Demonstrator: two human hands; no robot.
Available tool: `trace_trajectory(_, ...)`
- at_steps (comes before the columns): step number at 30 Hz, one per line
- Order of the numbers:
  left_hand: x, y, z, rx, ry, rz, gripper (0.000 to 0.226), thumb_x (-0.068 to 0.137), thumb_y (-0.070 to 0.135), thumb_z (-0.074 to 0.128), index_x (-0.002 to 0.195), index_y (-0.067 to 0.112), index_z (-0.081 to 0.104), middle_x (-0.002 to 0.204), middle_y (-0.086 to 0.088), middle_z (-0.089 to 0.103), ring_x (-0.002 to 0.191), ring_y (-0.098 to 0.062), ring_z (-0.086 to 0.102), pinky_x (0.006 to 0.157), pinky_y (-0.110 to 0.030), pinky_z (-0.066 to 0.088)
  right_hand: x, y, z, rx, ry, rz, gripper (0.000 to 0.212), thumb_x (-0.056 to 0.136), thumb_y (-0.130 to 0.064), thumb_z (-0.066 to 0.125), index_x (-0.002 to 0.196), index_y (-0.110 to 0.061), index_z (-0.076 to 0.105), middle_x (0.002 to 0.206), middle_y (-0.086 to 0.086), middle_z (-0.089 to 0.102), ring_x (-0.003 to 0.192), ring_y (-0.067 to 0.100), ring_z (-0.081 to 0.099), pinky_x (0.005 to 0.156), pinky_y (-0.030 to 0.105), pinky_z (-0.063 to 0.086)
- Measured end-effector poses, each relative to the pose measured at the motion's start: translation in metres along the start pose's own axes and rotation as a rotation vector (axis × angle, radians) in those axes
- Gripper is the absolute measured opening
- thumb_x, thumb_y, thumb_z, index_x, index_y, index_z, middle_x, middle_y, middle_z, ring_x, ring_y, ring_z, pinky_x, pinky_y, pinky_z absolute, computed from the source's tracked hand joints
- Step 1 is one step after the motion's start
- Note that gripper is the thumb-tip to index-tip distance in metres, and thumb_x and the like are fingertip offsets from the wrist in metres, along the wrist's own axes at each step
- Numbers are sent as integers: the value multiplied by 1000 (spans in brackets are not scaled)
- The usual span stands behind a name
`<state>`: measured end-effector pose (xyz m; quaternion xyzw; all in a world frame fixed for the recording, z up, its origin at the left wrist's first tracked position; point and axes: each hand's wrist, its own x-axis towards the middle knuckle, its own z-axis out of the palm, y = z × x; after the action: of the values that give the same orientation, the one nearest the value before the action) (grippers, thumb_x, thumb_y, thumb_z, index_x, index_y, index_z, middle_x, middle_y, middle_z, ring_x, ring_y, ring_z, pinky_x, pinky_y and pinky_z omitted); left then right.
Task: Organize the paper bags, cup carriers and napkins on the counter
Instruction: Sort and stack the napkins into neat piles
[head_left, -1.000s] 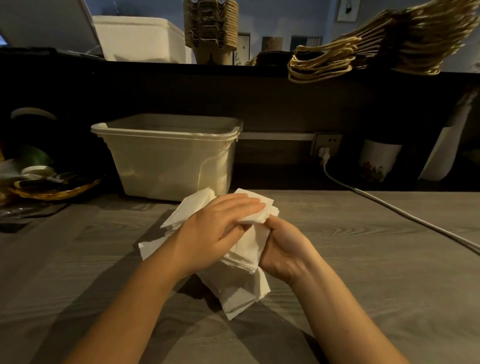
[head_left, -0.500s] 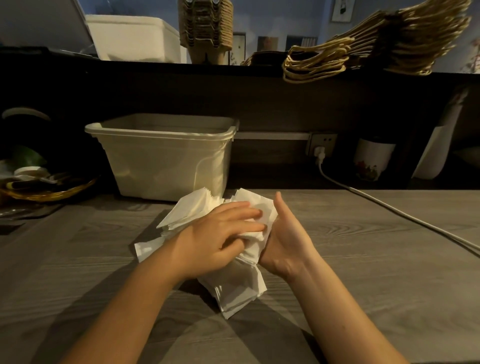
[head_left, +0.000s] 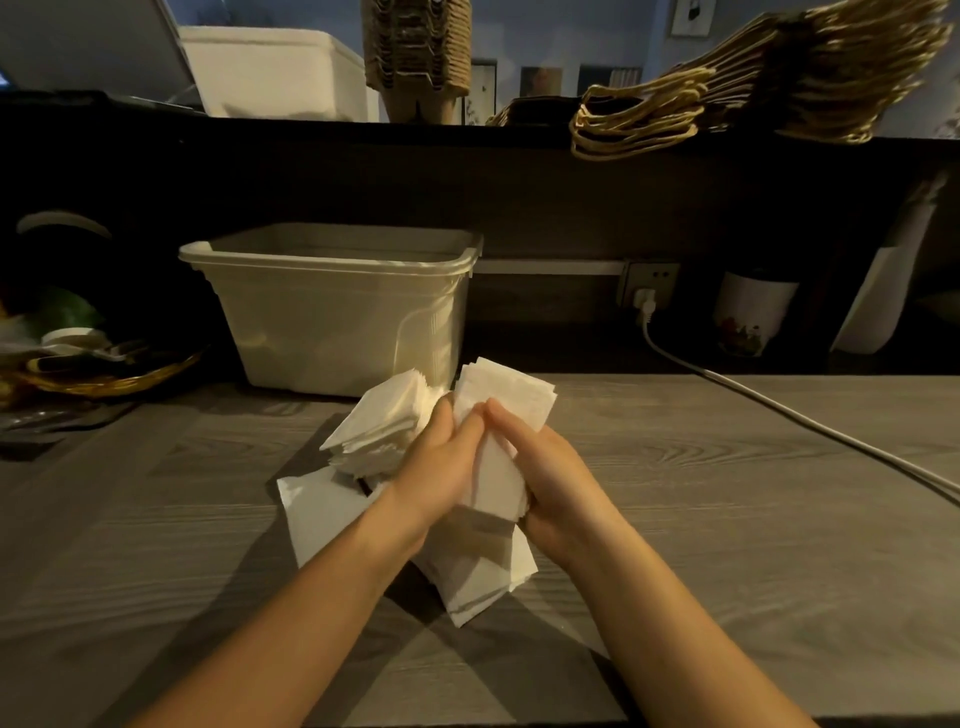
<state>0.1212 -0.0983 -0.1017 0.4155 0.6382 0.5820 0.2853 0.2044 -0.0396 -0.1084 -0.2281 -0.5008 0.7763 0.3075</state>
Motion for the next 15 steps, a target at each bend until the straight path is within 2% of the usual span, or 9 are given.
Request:
trace_trajectory(2, -1, 1, 2, 34, 2, 47, 13, 100, 34, 34, 110, 41, 27, 91, 19, 47, 79, 5, 48, 59, -7, 40, 0, -3, -1, -25, -16, -9, 33, 93, -27, 55, 124, -14, 56, 107, 9, 69, 96, 20, 67, 81, 35, 56)
trace_trajectory(3, 0, 3, 2, 51, 11, 56, 12, 100, 34, 35, 108, 39, 29, 89, 19, 46, 78, 4, 48, 56, -8, 38, -1, -5, -3, -29, -25, -23, 30, 94, -26, 54, 121, -14, 57, 103, 7, 70, 93, 17, 68, 77, 32, 56)
trace_trajectory(5, 2, 5, -3, 62, 33, 75, 10, 97, 32, 43, 107, 32, 43, 93, 13, 54, 85, -3, 55, 59, -11, 40, -4, -7, -5, -96, -28, -97, 20, 94, -25, 53, 111, -19, 60, 95, 1, 71, 85, 13, 69, 71, 28, 56)
trace_trajectory(7, 4, 2, -6, -9, 62, 84, 16, 96, 29, 48, 111, 27, 51, 100, 6, 60, 96, -9, 59, 67, -16, 45, -6, -9, -4, -275, -5, -214, 13, 93, -26, 54, 105, -27, 59, 98, -2, 69, 90, 12, 67, 77, 30, 57)
trace_trajectory(10, 2, 1, -3, -210, 97, 129, 20, 96, 21, 47, 106, 38, 51, 107, 4, 61, 101, -10, 59, 80, -26, 50, -7, -12, -3, -400, 14, -336, 13, 91, -20, 57, 101, -29, 60, 103, 3, 68, 96, 17, 65, 85, 38, 53)
trace_trajectory(12, -1, 3, -2, -243, 110, 198, 22, 95, 19, 47, 108, 37, 49, 106, 5, 60, 98, -9, 59, 77, -23, 51, -6, -14, -6, -357, 5, -345, 15, 90, -15, 58, 99, -27, 61, 103, 6, 68, 95, 18, 65, 85, 38, 53)
trace_trajectory(13, -3, 4, -2, -252, 110, 221, 22, 94, 23, 48, 112, 34, 48, 106, 4, 60, 96, -10, 60, 73, -22, 52, -6, -14, -7, -341, -16, -340, 16, 90, -14, 58, 101, -25, 62, 103, 7, 68, 95, 18, 65, 85, 37, 53)
trace_trajectory(15, -5, 5, -2, -252, 140, 250, 38, 85, 41, 48, 119, 26, 45, 105, 1, 60, 91, -12, 62, 66, -20, 53, -6, -11, -9, -360, -59, -309, 18, 90, -15, 59, 106, -22, 61, 106, 8, 68, 96, 20, 65, 85, 37, 53)
